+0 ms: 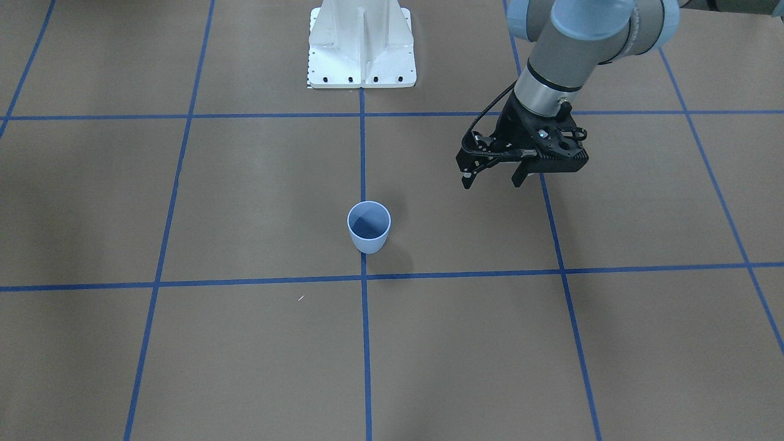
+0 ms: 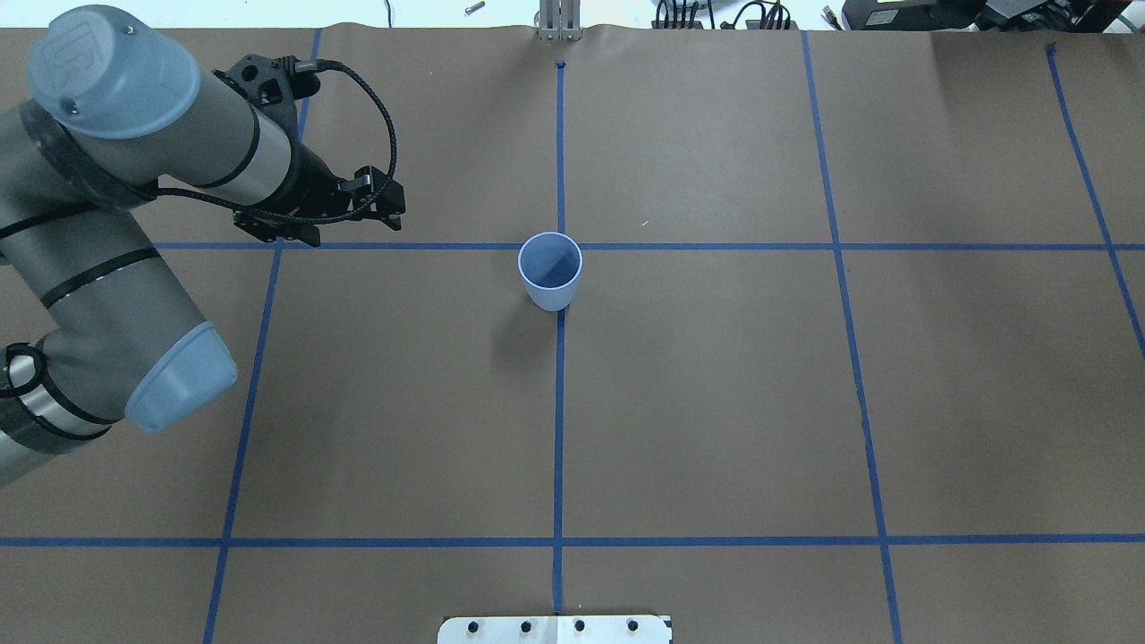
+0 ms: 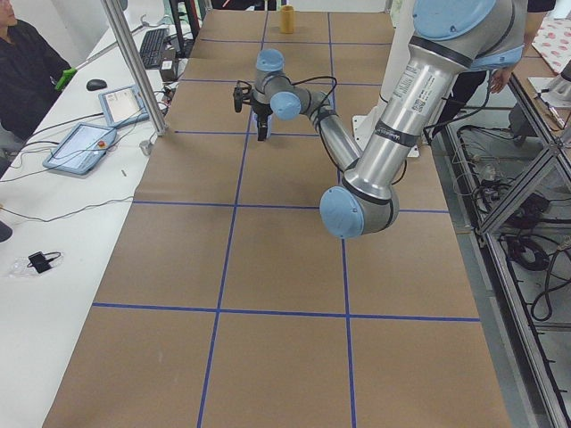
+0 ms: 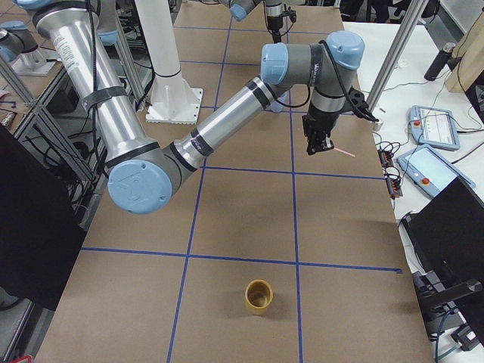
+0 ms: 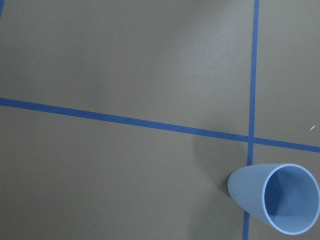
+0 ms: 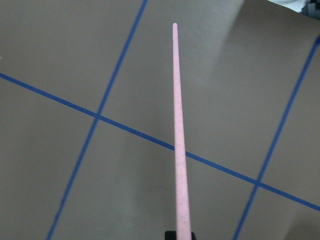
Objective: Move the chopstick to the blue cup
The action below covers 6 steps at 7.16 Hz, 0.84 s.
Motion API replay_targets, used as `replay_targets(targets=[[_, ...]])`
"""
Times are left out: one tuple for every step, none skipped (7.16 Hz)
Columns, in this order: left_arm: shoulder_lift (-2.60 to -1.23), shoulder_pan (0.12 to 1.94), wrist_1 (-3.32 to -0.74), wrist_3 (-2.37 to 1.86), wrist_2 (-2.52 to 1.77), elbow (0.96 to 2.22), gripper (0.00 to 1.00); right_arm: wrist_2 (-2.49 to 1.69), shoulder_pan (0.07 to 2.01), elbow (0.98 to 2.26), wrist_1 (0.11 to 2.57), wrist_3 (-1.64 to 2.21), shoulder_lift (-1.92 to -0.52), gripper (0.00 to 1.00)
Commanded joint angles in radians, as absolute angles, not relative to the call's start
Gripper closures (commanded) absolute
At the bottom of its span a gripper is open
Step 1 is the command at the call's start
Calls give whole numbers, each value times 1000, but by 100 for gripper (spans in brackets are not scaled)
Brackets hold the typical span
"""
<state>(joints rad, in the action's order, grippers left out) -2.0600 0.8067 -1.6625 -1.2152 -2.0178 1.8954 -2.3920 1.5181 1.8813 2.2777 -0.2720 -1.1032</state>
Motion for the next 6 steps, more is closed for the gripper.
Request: replay_targets(targets=[[-2001,871,-1660,-1116,-2022,1931,2,-2476,1364,1965,2273,104,-1012,100],[-1947,914,-1660,-1039,-2060,1945,2,-2491,1280,2014,2267,341,-965,100],[-1900,981,-1661,-966,-2119,1947,2,-2499,1206,2032,2187,612,-913,100],[-1846,1042,-1666,-863,-2167,1950,2,-2496,1137,2031,2014,929,-898,100],[-1807,1090,-1666,-780,-2218,1953,2,-2479,1062,2016,1847,1148,-896,100],[-1795,1115,-1666,-755,-2229,1945,2,-2436,986,2008,1769,1290,-870,100]])
